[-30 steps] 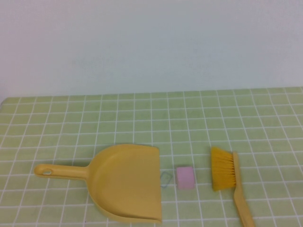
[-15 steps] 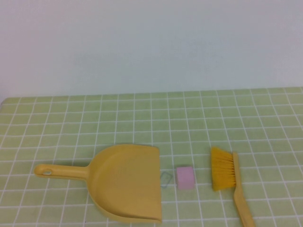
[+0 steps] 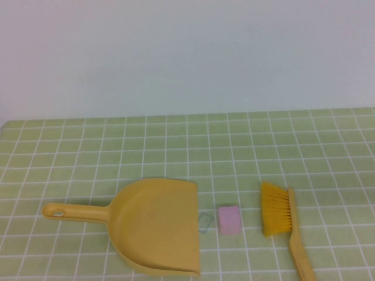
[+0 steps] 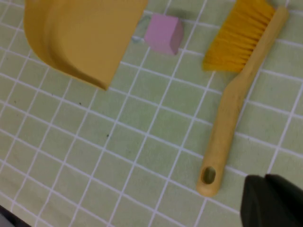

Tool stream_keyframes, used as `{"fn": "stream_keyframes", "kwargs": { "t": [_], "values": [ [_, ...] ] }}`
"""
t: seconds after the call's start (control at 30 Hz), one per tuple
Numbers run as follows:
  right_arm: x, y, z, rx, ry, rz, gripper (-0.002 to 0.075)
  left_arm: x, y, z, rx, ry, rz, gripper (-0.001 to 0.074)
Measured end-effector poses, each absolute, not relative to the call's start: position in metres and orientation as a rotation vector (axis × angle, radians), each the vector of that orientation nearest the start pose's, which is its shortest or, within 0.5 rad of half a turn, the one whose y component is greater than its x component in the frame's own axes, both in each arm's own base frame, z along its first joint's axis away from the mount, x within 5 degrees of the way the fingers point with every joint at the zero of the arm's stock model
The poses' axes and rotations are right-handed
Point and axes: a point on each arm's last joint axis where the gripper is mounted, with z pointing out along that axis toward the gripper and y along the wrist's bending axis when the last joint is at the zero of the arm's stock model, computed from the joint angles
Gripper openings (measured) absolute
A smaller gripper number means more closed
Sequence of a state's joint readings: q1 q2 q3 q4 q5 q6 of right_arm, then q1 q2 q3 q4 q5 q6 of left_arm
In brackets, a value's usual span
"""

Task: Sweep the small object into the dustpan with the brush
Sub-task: Pick up the broom from the table

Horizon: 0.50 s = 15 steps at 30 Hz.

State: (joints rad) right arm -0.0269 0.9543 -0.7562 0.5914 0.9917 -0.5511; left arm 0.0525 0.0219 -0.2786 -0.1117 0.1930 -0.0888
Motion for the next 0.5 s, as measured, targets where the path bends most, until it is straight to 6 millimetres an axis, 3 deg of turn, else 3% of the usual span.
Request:
{"fn": "stream_keyframes", "kwargs": {
  "t": [0.23,0.5],
  "values": [
    [0.193,0.046,0.268,-0.424,2.634,0.585,-0.0002,0.037,0.000,0.287,-0.160,1.409,-0.136,-0.0003],
    [0.200,0.094,0.235,-0.657,2.759,0.555,-0.0001,0.037,0.000,0.287,-0.161,1.409,-0.137,-0.0003]
  ]
}}
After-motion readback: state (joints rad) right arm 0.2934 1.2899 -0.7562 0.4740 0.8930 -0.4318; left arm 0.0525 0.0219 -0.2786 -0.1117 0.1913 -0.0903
